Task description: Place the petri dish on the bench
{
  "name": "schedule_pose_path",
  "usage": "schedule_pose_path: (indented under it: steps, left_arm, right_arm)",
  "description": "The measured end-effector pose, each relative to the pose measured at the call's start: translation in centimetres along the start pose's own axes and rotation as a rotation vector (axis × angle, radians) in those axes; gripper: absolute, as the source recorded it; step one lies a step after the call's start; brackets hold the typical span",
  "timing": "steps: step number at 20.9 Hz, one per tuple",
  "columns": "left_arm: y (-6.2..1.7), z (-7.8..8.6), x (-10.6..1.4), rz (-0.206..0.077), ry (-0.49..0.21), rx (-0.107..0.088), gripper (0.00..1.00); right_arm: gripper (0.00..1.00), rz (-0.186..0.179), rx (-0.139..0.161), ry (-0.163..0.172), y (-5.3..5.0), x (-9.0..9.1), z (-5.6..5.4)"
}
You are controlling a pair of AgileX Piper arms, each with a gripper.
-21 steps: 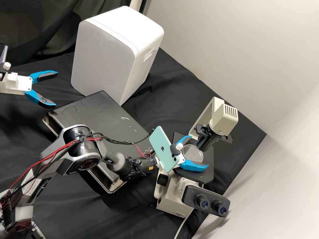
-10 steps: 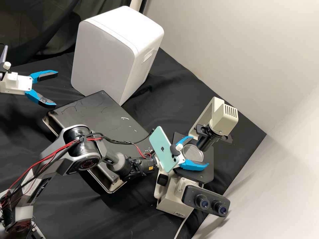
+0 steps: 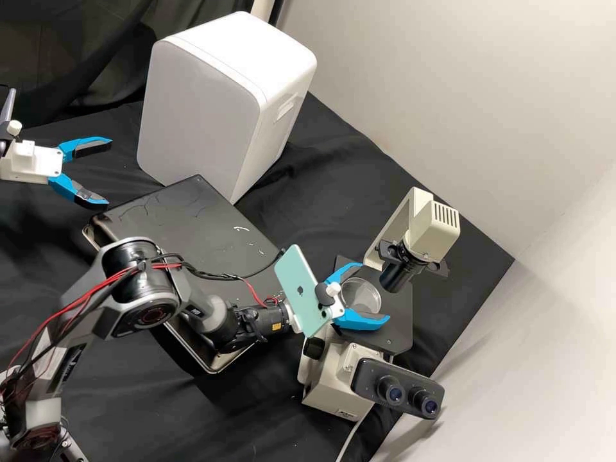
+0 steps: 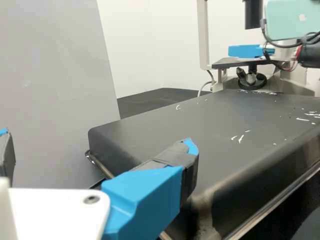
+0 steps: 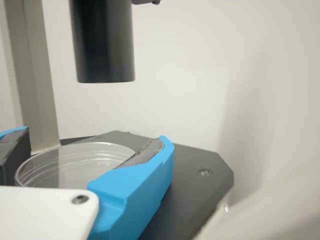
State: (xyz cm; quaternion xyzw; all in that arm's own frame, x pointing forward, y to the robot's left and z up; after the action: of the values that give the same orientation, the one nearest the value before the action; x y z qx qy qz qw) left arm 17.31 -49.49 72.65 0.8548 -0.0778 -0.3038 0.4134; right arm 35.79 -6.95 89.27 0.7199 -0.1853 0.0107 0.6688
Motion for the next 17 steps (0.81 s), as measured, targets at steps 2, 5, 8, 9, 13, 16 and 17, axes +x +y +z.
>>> schedule_pose_path:
  steps: [2,5,8,9,13,16,17]
  left_arm:
    - [0.0,0.0,0.0,0.0,0.0,0.0,1.0]
    - [0.0,0.0,0.0,0.0,0.0,0.0,1.0]
    - [0.0,0.0,0.0,0.0,0.0,0.0,1.0]
    - [0.0,0.0,0.0,0.0,0.0,0.0,1.0]
    - [0.0,0.0,0.0,0.0,0.0,0.0,1.0]
    - [0.0,0.0,0.0,0.0,0.0,0.0,1.0]
    - [0.0,0.0,0.0,0.0,0.0,0.0,1.0]
  right_arm:
    - [0.0,-0.018,0.012,0.006,0.0,-1.2,-0.1]
    - [0.0,-0.025,0.038,0.026,0.1,-3.0,-0.7]
    - [0.0,-0.03,0.055,0.05,0.0,-4.6,-1.3]
    - [0.0,-0.035,0.062,0.055,0.0,-5.0,-1.5]
    - [0.0,-0.058,0.052,0.087,-0.4,-5.7,-2.1]
    - [0.0,-0.063,0.052,0.088,-0.5,-5.9,-2.2]
    - [0.0,-0.067,0.052,0.091,-0.7,-5.9,-2.3]
